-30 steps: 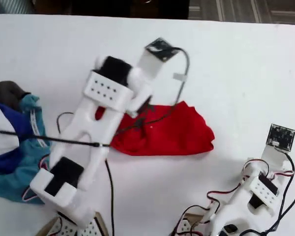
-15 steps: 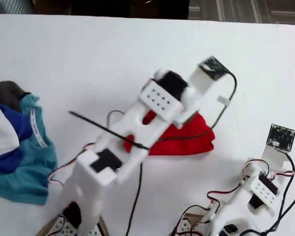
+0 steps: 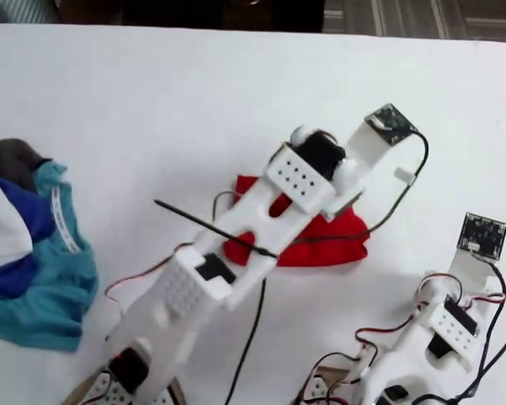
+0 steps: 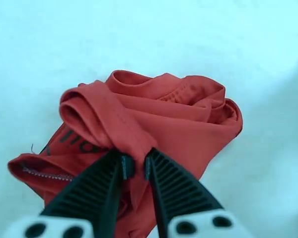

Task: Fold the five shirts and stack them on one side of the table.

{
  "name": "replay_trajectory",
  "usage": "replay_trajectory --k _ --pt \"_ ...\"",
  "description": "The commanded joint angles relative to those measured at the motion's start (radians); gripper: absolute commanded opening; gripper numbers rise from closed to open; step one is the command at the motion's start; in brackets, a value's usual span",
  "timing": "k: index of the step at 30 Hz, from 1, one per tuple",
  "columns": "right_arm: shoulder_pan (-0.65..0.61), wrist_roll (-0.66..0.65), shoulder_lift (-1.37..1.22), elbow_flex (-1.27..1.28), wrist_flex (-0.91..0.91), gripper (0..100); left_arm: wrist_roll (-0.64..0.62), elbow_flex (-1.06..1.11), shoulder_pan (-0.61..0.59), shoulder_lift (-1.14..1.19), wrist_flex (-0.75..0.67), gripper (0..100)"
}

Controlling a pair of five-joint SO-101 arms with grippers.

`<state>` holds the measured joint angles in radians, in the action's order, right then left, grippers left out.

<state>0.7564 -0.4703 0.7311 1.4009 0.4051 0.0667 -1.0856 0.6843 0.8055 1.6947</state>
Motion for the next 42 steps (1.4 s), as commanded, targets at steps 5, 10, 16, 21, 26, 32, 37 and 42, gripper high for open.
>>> replay_trajectory --k 5,10,16,21,26,32,37,42 --pt "-0.013 0.006 0.025 -0.006 -0.016 5.6 -0.003 -0.056 -0.018 -0.02 0.025 21" --pt "-0.013 0.005 0.025 -0.006 -0.016 5.6 -0.002 -0.17 -0.137 -0.048 0.066 25" --pt "-0.013 0.005 0.025 -0.006 -0.016 5.6 0.0 -0.193 -0.322 -0.051 0.075 9" --pt "-0.013 0.005 0.025 -0.006 -0.016 5.6 0.0 -0.067 -0.382 0.035 0.0 2" --pt "-0.013 0.005 0.025 -0.006 -0.016 5.6 -0.006 -0.091 -0.377 0.137 -0.068 3" --pt "-0.013 0.005 0.025 -0.006 -0.016 5.6 -0.011 -0.163 -0.331 0.241 -0.12 3" --pt "-0.013 0.005 0.025 -0.006 -0.016 5.6 -0.101 -0.183 -0.301 0.316 -0.138 3" --pt "-0.015 0.005 0.025 -0.006 -0.016 5.6 -0.114 -0.236 -0.288 0.313 -0.112 3"
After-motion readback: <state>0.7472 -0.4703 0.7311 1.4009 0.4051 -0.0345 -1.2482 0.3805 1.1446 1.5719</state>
